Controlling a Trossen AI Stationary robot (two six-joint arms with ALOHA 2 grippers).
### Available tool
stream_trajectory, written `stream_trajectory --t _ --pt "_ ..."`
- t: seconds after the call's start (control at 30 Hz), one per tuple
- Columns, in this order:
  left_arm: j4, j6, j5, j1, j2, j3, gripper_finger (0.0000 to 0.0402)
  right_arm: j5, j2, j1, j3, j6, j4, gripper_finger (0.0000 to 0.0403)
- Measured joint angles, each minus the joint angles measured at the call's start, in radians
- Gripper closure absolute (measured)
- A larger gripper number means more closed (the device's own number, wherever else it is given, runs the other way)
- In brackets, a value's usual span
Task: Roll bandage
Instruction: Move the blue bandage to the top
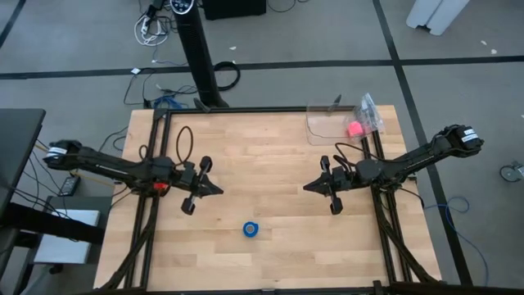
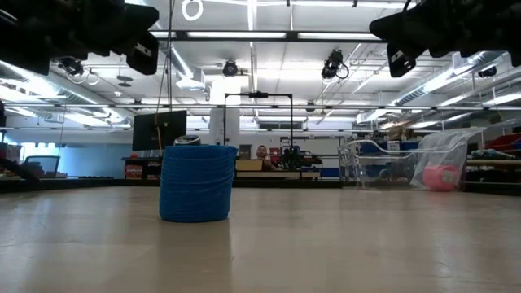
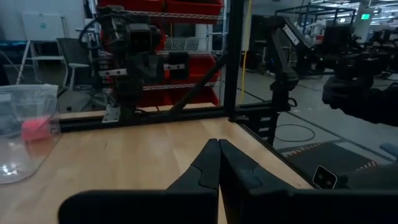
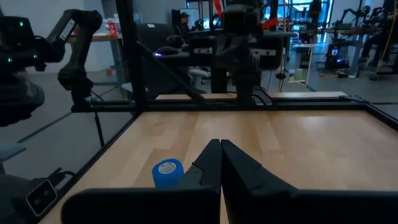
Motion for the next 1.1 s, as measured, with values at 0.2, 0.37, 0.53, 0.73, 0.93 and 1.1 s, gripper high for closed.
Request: stream_trajectory --t 0.2,0.37,0.53,0.73,0.93,1.1 --pt "-0.139 0.000 -0.005 0.001 -0.098 0.000 0.0394 0.032 0.000 0.000 0.000 -0.003 -0.032 0.0403" --pt "-0.242 -0.015 -0.076 0.009 -0.140 0.000 0.0394 0.032 0.000 -0.004 0.000 0.000 -0.053 0.0403" --pt "-0.336 -0.097 -0.117 0.045 -0.140 0.000 0.0394 0.049 0.000 -0.026 0.023 0.008 -0.118 0.0403" --pt "-0.378 -0.132 -0.116 0.037 -0.140 0.000 0.0394 0.053 0.070 -0.027 0.131 0.036 -0.275 0.0403" --pt "-0.379 -0.128 -0.113 -0.015 -0.125 0.001 0.0394 0.041 0.252 0.004 0.254 0.007 -0.335 0.0403" --pt "-0.430 -0.162 -0.151 -0.073 -0.062 0.060 0.0394 -0.007 0.341 0.011 0.321 -0.009 -0.336 0.0403"
